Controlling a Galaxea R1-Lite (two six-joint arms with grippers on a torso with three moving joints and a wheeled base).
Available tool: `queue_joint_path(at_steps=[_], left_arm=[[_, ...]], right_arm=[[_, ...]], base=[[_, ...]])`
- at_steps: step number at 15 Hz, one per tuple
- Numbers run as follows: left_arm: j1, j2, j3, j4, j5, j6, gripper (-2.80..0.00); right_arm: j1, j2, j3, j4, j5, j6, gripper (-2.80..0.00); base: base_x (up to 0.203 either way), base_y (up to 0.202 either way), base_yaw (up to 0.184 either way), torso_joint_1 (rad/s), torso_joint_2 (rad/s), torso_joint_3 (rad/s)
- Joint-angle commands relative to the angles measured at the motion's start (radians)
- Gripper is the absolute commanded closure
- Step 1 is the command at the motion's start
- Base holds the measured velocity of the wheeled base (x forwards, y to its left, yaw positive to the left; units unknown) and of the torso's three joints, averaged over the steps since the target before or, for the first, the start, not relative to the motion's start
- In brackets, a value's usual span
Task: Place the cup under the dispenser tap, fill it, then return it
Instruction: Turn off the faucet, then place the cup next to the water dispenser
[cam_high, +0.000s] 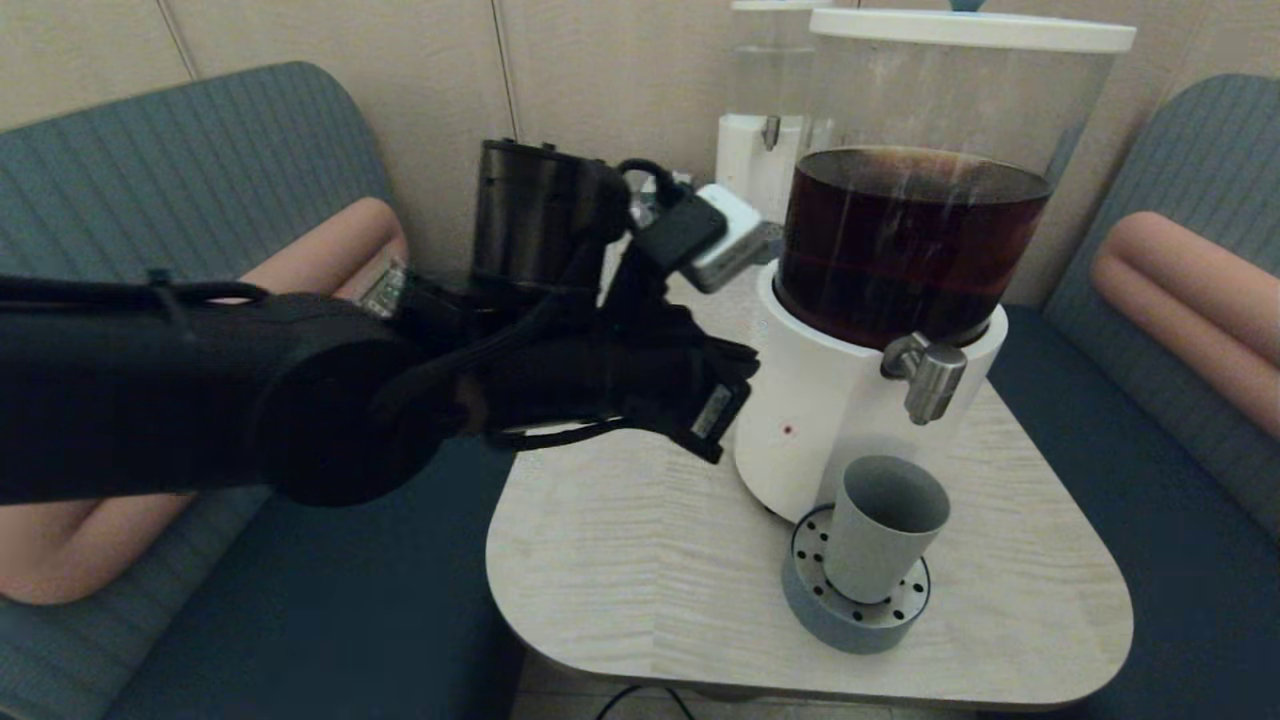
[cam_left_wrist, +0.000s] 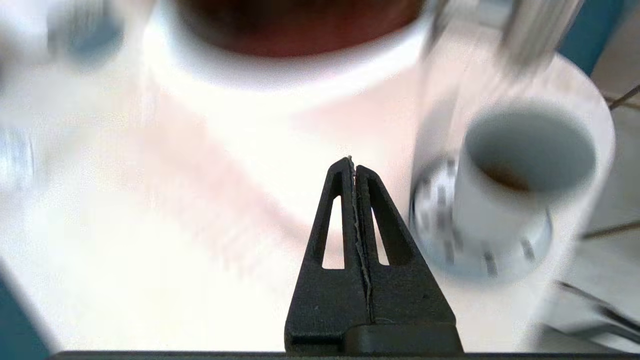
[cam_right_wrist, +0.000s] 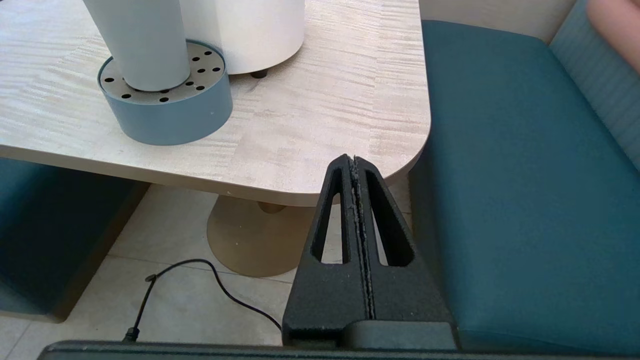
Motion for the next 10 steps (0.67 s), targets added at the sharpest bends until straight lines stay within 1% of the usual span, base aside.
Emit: queue_joint_path(at_steps=[1,2,3,4,5,6,7,8,10], left_arm=[[0.067,-0.190,0.146,-0.001,-0.023,-0.064,0.00],[0.119,-0.261,0.225,-0.004,-0.064,-0.103,0.00],[0.186,-0.341,0.317,-0.018,-0.137,-0.126,0.00],[0.266,-0.408,0.426,-0.051,-0.213,-0.141,0.00],[0.354,-0.450,0.530,-0.119,-0.275,-0.151,0.00],[0.419,-0.470,0.626,-0.239,-0.326,-0.159,0.00],[0.473,-0.473,0.706,-0.407,-0.376,-0.168,0.00],[0.508,-0.447,0.782,-0.560,-0.418,-0.173,0.00],[0.531,-0.317,0.884,-0.779,-0.460,-0.180,0.00]], right_arm=[[0.000,0.000,0.002,0.000,0.000,-0.001,0.00],[0.000,0.000,0.002,0.000,0.000,-0.001,0.00],[0.000,0.000,0.001,0.000,0.000,-0.001,0.00],[0.000,0.000,0.001,0.000,0.000,-0.001,0.00],[0.000,-0.001,0.000,0.000,0.000,0.000,0.00],[0.000,0.000,0.001,0.000,0.000,-0.001,0.00],[0.000,0.000,0.001,0.000,0.000,-0.001,0.00],[0.000,0.000,0.000,0.000,0.000,0.000,0.00],[0.000,0.000,0.001,0.000,0.000,-0.001,0.00]], base=[[0.000,0.000,0.000,0.000,0.00,0.000],[0.000,0.000,0.000,0.000,0.00,0.000],[0.000,0.000,0.000,0.000,0.00,0.000],[0.000,0.000,0.000,0.000,0.00,0.000],[0.000,0.000,0.000,0.000,0.00,0.000],[0.000,0.000,0.000,0.000,0.00,0.000],[0.000,0.000,0.000,0.000,0.00,0.000],[0.000,0.000,0.000,0.000,0.00,0.000],[0.000,0.000,0.000,0.000,0.00,0.000]])
